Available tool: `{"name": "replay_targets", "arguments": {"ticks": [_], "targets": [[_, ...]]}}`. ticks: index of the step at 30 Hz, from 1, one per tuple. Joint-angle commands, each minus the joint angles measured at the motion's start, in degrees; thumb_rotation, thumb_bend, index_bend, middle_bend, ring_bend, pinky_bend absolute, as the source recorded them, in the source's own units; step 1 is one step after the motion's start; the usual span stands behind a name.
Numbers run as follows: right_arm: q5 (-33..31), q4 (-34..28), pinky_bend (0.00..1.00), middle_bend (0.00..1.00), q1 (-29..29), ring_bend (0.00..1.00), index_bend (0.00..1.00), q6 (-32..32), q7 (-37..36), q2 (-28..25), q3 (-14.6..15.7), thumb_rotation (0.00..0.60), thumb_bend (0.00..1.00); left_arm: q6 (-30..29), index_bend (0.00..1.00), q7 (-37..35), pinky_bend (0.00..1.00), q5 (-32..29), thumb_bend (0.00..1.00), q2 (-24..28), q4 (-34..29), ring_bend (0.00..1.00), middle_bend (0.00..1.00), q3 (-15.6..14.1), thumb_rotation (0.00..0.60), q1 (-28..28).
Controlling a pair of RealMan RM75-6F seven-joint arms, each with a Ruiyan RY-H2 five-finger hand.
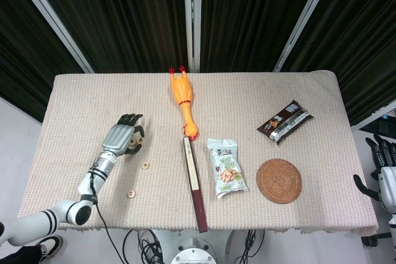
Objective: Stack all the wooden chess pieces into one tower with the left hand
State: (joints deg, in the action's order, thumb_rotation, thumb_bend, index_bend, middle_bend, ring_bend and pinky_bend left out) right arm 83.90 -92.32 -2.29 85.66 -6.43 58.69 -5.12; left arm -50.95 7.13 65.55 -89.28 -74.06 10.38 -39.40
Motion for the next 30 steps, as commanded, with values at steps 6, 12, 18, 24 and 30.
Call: {"name": "replay_targets", "arguments": {"ticks": [6,12,18,24,30], "targets": [[0.0,-0.2,0.0,0.0,0.1,0.0,0.0,0.3,0.8,0.3,0.0,0.6,0.25,-0.2,0.48,-0.6,0.0,-1.2,0.35,0.6,0.1,0.0,0.05,-0.7,0.6,1.3],[-0.2,-0.3,0.0,0.0,0.1,0.0,0.0,0.2,1.0,0.3,0.0,0.6,0.25,-0.1,0.47,-2.6,0.0,-0.7,0.35,0.4,1.5,0.0,0.05,-0.8,0.6,1.7],[-0.4,-0.3,0.0,0.0,-0.1,0.0,0.0,-0.2,1.1,0.2,0.0,0.6,0.25,0.0,0.46,-3.9,0.0,0.1,0.35,-0.3,3.1,0.0,0.05,-1.1,0.6,1.8],[-0.8,-0.5,0.0,0.0,-0.1,0.0,0.0,-0.6,1.2,0.1,0.0,0.6,0.25,0.0,0.46,-4.9,0.0,1.2,0.35,-1.3,4.5,0.0,0.05,-1.5,0.6,1.9],[-0.7,-0.6,0.0,0.0,-0.2,0.0,0.0,-0.8,1.3,-0.1,0.1,0.6,0.25,-0.2,0.44,-5.3,0.0,1.8,0.35,-1.3,4.9,0.0,0.05,-1.4,0.6,1.8]]}}
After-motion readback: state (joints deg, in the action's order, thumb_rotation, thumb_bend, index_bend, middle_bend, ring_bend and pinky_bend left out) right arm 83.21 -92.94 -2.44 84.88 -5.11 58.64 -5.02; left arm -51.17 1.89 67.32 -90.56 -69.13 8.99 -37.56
